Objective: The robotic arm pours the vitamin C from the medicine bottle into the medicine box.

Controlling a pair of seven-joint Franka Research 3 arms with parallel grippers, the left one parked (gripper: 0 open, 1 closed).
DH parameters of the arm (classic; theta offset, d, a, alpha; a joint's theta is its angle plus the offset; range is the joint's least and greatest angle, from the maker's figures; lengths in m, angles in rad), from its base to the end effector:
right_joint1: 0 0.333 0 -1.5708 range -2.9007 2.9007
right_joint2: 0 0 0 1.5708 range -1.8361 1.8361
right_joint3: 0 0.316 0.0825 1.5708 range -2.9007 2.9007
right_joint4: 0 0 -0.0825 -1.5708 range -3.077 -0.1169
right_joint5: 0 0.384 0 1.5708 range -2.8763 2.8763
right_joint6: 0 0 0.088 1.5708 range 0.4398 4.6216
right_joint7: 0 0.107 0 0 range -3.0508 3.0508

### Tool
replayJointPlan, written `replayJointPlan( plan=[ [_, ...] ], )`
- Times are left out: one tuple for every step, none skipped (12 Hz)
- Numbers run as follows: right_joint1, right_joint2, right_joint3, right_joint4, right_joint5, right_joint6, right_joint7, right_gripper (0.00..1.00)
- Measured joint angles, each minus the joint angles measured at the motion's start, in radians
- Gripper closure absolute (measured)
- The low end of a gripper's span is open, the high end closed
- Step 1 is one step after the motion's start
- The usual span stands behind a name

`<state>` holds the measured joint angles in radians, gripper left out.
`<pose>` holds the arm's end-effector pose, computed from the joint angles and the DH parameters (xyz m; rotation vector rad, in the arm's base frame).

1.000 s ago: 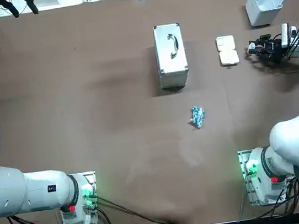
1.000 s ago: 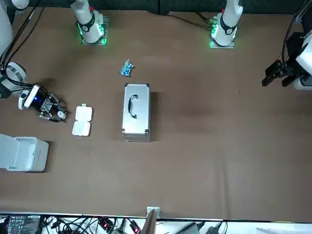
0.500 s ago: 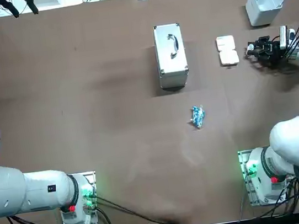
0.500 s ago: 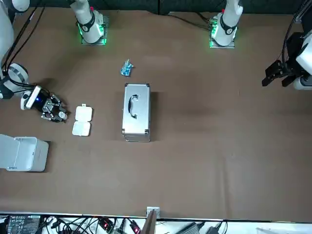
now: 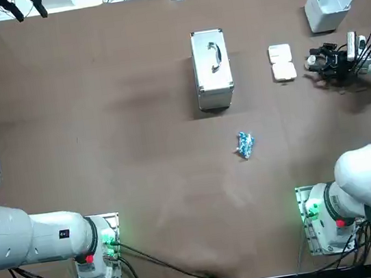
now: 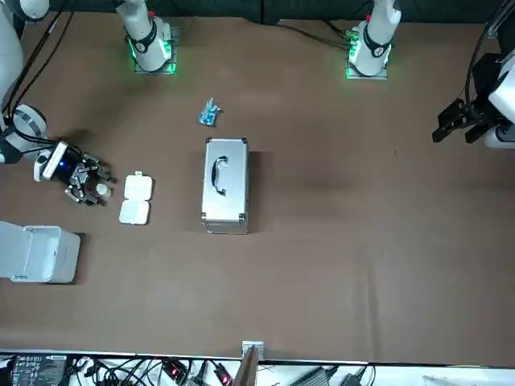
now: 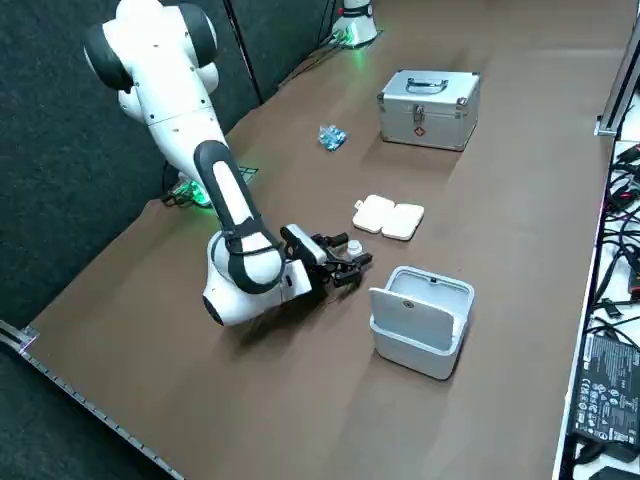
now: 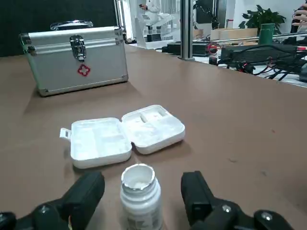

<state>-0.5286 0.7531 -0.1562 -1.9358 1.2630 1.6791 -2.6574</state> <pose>0.4697 -0.2683 0.0908 -1.8131 -1.1167 -1.2362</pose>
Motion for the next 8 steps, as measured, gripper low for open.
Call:
replayJointPlan(
  plan=[
    [0.0,-0.002,0.0,0.003,0.0,-0.001,0.01,0.0],
    [0.0,-0.006,0.0,0.005,0.0,-0.001,0.019,0.0],
    [0.0,-0.021,-0.002,0.005,-0.005,-0.002,0.027,0.0],
    [-0.001,-0.034,-0.003,0.005,-0.009,-0.002,0.03,0.0],
    [-0.002,-0.048,-0.006,0.005,-0.014,-0.002,0.034,0.0],
    [-0.002,-0.065,-0.011,0.004,-0.019,-0.002,0.045,0.0],
    [-0.003,-0.082,-0.015,0.0,-0.027,-0.002,0.057,0.0],
    [-0.005,-0.101,-0.019,-0.007,-0.04,-0.002,0.067,0.0]
  ],
)
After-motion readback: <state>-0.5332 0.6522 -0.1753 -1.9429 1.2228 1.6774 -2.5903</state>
